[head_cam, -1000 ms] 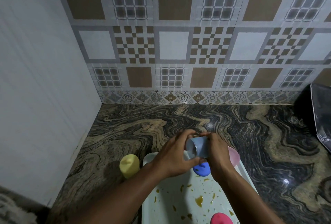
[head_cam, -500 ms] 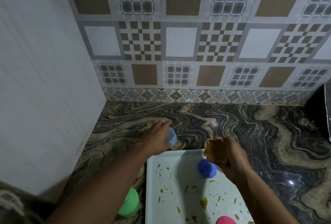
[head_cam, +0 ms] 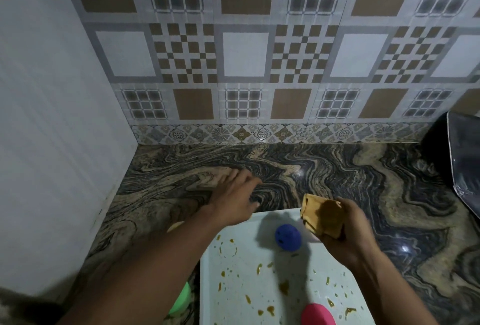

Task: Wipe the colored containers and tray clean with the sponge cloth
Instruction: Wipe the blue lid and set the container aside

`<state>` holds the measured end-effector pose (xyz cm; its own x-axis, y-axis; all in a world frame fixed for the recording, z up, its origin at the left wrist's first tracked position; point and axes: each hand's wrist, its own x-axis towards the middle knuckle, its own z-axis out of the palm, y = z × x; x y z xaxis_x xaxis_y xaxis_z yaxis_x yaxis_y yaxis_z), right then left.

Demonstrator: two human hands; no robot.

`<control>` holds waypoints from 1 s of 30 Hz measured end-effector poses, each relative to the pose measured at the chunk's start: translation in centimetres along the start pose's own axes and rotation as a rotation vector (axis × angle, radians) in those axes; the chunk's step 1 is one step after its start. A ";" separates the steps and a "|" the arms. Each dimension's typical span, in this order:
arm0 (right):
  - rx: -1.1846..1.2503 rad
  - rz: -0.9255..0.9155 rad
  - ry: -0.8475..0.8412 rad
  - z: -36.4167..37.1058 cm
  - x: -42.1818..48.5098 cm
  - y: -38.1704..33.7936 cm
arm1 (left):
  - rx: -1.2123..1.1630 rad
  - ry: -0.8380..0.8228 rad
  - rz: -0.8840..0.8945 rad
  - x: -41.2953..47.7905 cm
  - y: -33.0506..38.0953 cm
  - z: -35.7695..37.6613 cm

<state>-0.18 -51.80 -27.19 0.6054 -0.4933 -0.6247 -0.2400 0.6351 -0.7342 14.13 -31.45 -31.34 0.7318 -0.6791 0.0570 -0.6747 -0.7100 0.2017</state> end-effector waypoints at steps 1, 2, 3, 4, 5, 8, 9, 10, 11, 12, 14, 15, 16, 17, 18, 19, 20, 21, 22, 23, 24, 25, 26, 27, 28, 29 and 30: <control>0.034 0.015 -0.014 -0.5 0.0 -0.3 | -0.034 -0.013 0.061 0.1 1.5 0.2; 0.056 0.023 -0.050 -1.1 0.0 -0.7 | -0.063 -0.055 0.109 0.2 3.1 0.6; 0.069 0.026 -0.088 -1.6 -0.3 -1.0 | -0.083 -0.110 0.137 0.2 4.6 1.1; 0.060 0.023 -0.124 -2.2 -0.5 -1.2 | -0.082 -0.156 0.157 0.2 6.0 1.7; 0.037 0.016 -0.155 -2.7 -0.8 -1.4 | -0.061 -0.179 0.172 0.3 7.1 2.3; -0.061 0.001 -0.184 -4.1 -1.7 -1.4 | 0.018 -0.188 0.178 0.5 8.9 3.6; -0.128 -0.026 -0.181 -4.5 -1.7 -1.2 | 0.035 -0.190 0.178 0.6 9.1 3.9; -0.193 -0.062 -0.171 -5.0 -1.7 -0.9 | 0.052 -0.197 0.181 0.7 9.1 4.1; -0.264 -0.099 -0.159 -5.4 -1.7 -0.5 | 0.064 -0.203 0.186 0.7 9.1 4.3; -0.332 -0.122 -0.154 -5.7 -1.9 -0.1 | 0.064 -0.211 0.190 0.7 9.0 4.4; -0.446 -0.142 -0.178 -6.0 -2.2 0.8 | 0.022 -0.221 0.190 0.7 8.6 4.6; -0.468 -0.134 -0.198 -5.9 -2.3 1.3 | 0.000 -0.221 0.189 0.6 8.5 4.6; -0.491 -0.130 -0.211 -5.9 -2.3 1.9 | -0.021 -0.222 0.188 0.6 8.2 4.7; -0.531 -0.131 -0.222 -5.9 -2.1 2.6 | -0.040 -0.224 0.187 0.6 8.0 4.8; -0.578 -0.139 -0.228 -5.8 -1.9 3.2 | -0.061 -0.227 0.182 0.5 7.7 4.9; -0.622 -0.159 -0.224 -5.7 -1.7 3.8 | -0.084 -0.225 0.177 0.5 7.5 5.0; -0.659 -0.183 -0.208 -5.6 -1.3 4.3 | -0.111 -0.220 0.175 0.5 7.3 5.1; -0.693 -0.225 -0.190 -5.5 -0.9 4.8 | -0.142 -0.208 0.173 0.4 7.0 5.1; -0.759 -0.295 -0.165 -5.4 -0.5 5.2 | -0.182 -0.191 0.170 0.3 6.8 5.2; -0.853 -0.391 -0.139 -5.3 0.0 5.5 | -0.226 -0.164 0.169 0.2 6.6 5.2; -0.960 -0.497 -0.117 -5.2 0.4 5.8 | -0.270 -0.128 0.170 0.2 6.5 5.1; -1.039 -0.589 -0.099 -4.9 0.7 6.0 | -0.312 -0.083 0.179 0.1 6.4 5.0; -1.073 -0.677 -0.085 -4.5 0.9 6.0 | -0.352 -0.033 0.191 0.1 6.4 4.8; -1.095 -0.777 -0.074 -4.1 1.0 6.2 | -0.389 0.020 0.204 0.1 6.4 4.6; -1.113 -0.877 -0.083 -3.6 1.1 6.3 | -0.420 0.070 0.216 0.0 6.4 4.2; -1.132 -0.958 -0.103 -3.2 1.2 6.5 | -0.441 0.117 0.230 -0.1 6.3 3.9; -1.157 -1.015 -0.120 -3.0 1.3 6.9 | -0.450 0.152 0.237 -0.2 6.2 3.6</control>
<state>-3.34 -49.89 -33.87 0.9142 -0.3333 0.2305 -0.1069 -0.7470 -0.6562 9.45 -36.45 -33.60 0.5926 -0.7528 0.2865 -0.7396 -0.3677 0.5637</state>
